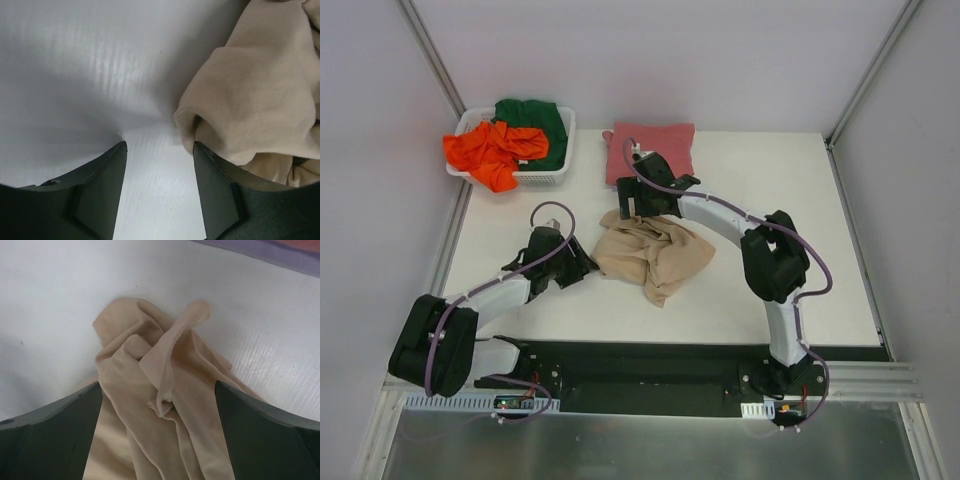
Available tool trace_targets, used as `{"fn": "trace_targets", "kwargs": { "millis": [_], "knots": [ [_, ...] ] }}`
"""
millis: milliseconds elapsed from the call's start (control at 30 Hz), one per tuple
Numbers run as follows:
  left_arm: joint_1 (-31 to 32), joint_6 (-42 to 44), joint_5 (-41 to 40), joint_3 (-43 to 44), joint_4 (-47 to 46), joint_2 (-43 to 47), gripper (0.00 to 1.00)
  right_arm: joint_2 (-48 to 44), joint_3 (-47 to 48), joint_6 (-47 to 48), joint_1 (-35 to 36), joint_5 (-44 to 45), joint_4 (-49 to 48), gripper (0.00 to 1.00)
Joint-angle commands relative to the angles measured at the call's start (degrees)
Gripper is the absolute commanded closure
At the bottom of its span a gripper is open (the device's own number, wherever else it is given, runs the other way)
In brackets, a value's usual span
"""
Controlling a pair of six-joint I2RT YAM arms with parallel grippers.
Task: Fold and stack the t-shirts
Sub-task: Flatten out the tshirt
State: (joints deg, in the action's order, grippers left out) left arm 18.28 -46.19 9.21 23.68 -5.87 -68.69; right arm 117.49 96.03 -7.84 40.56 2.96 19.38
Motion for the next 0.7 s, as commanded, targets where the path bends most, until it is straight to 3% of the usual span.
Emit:
{"fn": "trace_targets", "kwargs": {
  "millis": [0, 167, 233, 300, 333, 600, 667],
  "knots": [
    [-0.27, 2.51, 4.05, 2.59, -4.93, -6.10, 0.46, 1.59, 4.16, -1.92, 0.66, 4.85, 2.24, 0.05],
    [0.00, 2.07, 7.75, 3.56, -11.26, -12.07, 0.57, 2.83, 3.90, -1.04, 1.37, 8.37, 1.55, 0.12],
    [0.00, 2.60, 7.66, 5.05, -11.27, -14.10, 0.67, 3.44, 3.99, -0.43, 1.46, 8.73, 0.49, 0.20],
    [0.09, 3.04, 7.40, 6.89, -10.49, -15.77, 0.85, 3.88, 4.17, 0.01, 1.46, 9.16, -0.56, 0.31],
    [0.09, 3.48, 7.66, 7.69, -10.22, -16.39, 1.00, 4.23, 4.25, 0.36, 1.46, 9.34, -1.35, 0.37],
    [0.44, 5.32, 1.26, 9.28, -4.95, -11.66, 1.00, 5.74, 8.21, 0.98, 1.46, 10.13, -4.26, 0.86],
    [0.35, 6.03, -1.38, 9.10, -2.93, -8.59, 1.00, 3.64, 7.60, 1.94, 1.54, 12.41, -4.70, 0.94]
  ]
}}
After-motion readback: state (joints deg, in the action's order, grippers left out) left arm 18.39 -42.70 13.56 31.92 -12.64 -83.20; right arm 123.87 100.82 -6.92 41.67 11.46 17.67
